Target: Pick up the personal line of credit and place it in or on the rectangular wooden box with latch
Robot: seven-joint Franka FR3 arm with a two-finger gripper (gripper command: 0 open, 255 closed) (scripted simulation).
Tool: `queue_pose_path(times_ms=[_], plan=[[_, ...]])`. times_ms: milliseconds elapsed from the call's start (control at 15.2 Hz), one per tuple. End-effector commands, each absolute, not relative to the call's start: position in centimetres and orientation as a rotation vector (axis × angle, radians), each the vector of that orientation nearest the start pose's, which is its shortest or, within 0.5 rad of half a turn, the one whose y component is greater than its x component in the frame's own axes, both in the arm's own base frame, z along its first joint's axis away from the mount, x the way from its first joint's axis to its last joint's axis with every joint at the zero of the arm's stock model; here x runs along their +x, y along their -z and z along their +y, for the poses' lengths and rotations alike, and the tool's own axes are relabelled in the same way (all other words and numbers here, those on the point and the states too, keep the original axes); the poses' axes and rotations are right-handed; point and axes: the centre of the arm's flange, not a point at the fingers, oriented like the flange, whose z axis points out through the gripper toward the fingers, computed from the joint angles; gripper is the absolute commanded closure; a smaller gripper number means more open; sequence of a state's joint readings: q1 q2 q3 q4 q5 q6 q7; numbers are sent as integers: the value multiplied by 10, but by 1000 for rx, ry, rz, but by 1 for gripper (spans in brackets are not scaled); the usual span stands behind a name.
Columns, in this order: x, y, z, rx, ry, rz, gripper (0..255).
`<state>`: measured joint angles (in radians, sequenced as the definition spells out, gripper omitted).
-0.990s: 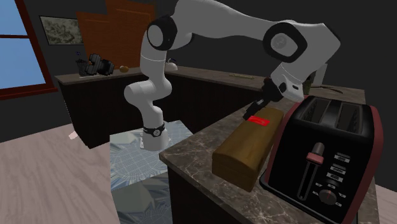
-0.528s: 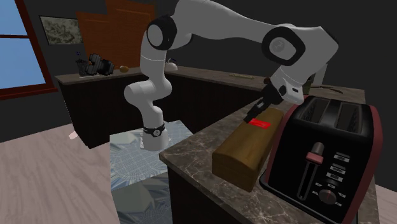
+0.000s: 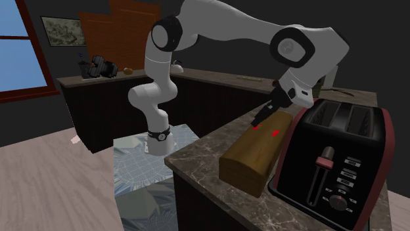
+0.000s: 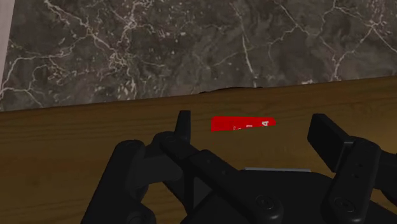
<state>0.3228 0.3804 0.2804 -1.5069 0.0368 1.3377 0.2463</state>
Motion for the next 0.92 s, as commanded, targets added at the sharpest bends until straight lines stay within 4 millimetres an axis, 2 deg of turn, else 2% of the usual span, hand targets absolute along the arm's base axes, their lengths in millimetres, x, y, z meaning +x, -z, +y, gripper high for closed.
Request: queue_pose_path(times_ms=[0, 66, 330, 858], plan=[[506, -413, 324, -3055, -918, -555, 0], [504, -411, 327, -3056, -918, -555, 0], [530, -453, 337, -3056, -918, -555, 0], [530, -453, 337, -3056, -918, -555, 0]])
